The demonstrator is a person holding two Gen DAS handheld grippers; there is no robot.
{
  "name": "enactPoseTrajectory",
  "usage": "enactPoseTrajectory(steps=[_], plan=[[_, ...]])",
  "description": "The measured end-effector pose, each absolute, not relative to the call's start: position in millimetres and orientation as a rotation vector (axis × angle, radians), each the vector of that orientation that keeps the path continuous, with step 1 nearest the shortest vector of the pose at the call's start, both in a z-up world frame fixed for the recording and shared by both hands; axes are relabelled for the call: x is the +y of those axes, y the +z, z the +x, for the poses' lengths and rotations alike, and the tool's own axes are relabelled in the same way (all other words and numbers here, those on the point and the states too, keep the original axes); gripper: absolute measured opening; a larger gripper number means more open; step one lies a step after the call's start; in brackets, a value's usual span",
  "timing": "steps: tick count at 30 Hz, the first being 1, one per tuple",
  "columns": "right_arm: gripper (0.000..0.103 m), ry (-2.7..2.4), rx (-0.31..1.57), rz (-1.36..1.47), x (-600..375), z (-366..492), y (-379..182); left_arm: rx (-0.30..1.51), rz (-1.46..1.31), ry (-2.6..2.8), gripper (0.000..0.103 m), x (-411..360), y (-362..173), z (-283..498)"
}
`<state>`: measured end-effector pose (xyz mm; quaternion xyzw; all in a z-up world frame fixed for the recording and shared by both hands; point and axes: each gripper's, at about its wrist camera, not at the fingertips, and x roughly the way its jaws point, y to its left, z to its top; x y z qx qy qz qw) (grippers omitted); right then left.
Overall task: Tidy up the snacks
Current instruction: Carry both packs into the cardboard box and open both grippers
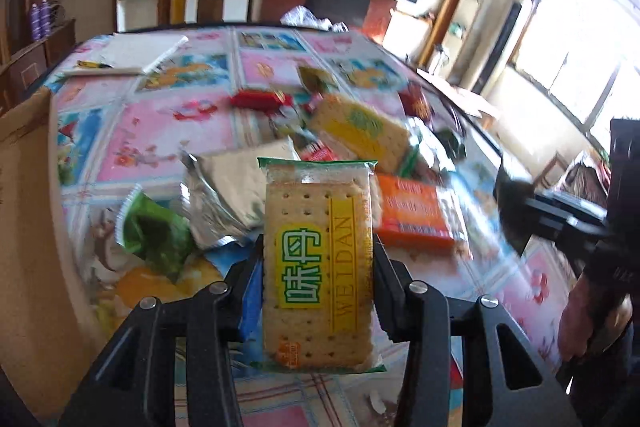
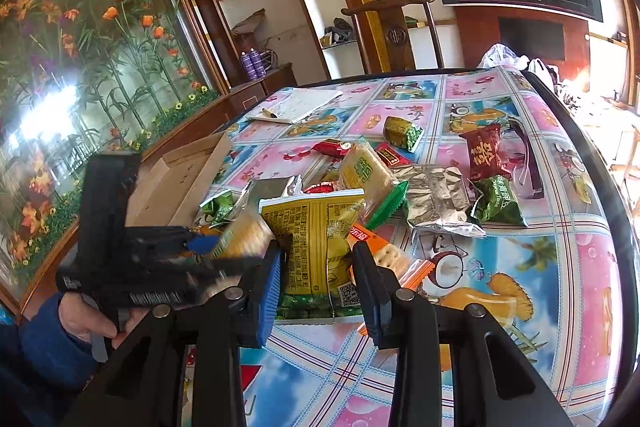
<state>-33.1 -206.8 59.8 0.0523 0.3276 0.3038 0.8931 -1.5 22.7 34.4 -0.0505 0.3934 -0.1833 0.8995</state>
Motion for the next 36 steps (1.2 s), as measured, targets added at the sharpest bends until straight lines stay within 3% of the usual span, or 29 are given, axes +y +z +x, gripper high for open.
enactPoseTrajectory(steps=[24,36], plan=[[0.038,0.672,0.707,0.105,-149,-24,57,0.626,-0.127,-0.112,0.045,70,65,-14],[0.038,0.780,0.672,0.149,-55,-5,75,0.549,-0.348,0.098,0.045,179,80,-22]])
